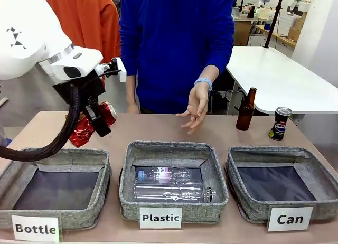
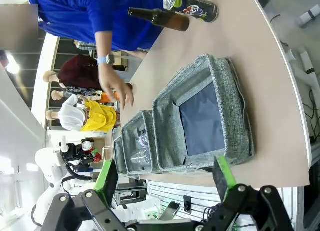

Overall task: Sort the can waste into the basket.
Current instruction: Pick up the can waste from the table and place it in the right Fabric basket.

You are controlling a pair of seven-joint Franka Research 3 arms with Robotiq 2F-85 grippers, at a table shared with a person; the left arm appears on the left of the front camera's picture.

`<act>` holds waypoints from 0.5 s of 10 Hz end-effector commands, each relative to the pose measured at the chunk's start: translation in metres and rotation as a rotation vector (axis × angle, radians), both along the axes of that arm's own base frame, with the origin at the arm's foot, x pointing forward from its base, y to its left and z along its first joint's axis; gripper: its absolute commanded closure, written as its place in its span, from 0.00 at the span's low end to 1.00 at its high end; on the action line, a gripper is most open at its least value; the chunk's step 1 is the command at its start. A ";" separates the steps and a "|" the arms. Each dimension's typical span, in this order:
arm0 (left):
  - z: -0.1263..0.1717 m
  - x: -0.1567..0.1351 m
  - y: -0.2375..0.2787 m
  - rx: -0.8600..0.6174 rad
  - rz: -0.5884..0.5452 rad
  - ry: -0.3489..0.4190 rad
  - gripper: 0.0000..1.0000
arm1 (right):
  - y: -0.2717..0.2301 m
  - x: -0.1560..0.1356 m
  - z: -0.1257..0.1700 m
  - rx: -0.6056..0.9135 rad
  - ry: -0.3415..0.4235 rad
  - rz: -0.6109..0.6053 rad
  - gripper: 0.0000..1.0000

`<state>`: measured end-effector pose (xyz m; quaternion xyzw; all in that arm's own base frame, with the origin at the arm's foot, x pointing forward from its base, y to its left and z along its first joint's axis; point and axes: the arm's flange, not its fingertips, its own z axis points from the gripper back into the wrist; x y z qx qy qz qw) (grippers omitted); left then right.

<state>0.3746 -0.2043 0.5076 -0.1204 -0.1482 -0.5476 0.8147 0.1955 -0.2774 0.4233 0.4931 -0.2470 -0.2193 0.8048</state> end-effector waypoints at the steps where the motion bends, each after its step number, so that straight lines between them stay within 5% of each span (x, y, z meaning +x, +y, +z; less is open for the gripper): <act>1: -0.001 0.000 0.003 0.004 -0.032 -0.004 1.00 | 0.002 0.000 0.000 0.000 -0.010 0.003 0.00; 5: 0.007 0.027 -0.144 -0.057 -0.287 -0.132 1.00 | -0.014 -0.040 0.022 -0.024 0.031 0.096 0.00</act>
